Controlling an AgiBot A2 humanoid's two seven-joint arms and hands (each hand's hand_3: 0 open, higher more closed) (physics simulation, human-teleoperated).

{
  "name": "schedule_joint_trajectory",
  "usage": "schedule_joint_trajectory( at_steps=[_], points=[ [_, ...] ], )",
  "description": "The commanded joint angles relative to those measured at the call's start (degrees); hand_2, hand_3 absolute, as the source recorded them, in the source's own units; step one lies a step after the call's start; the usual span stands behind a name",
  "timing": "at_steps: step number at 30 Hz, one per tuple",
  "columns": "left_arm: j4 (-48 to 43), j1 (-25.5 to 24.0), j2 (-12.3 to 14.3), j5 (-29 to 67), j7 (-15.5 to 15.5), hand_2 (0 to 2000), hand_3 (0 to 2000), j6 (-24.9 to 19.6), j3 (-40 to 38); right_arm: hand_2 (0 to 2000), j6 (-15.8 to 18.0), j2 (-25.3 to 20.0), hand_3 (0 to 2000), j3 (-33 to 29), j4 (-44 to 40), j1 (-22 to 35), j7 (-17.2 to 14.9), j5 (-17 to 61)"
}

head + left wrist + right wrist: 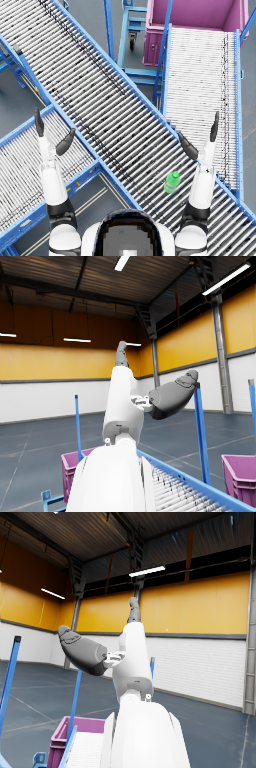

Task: Pick up the oil and place it on the left assembly line, put the cola on the right, and keep Sprite still

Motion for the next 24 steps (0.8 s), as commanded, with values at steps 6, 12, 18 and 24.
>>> schedule_joint_trajectory(
  at_steps=[6, 12, 18, 24],
  points=[
    [-0.4, 0.4, 0.0, 0.0, 0.0, 0, 0, 0.0, 0.3, 0, 0.0, 0.0, 0, -0.4, 0.2, 0.1, 0.0, 0.0],
    [-1.0, -2.1, 0.6, 0.0, 0.0, 0, 0, 0.0, 0.7, 0, 0.0, -0.3, 0, -0.8, 0.1, -0.4, 0.0, 0.0],
    [-1.2, -2.9, 0.9, 0.0, 0.0, 0, 0, 0.0, 0.4, 0, 0.0, -1.1, 0, -0.4, 0.3, -3.5, 0.0, 0.0],
    [-1.1, -3.7, 1.2, 0.0, 0.0, 0, 0, 0.0, 0.2, 0, 0.0, -1.2, 0, 0.2, -0.2, -3.5, 0.0, 0.0]
  ],
)
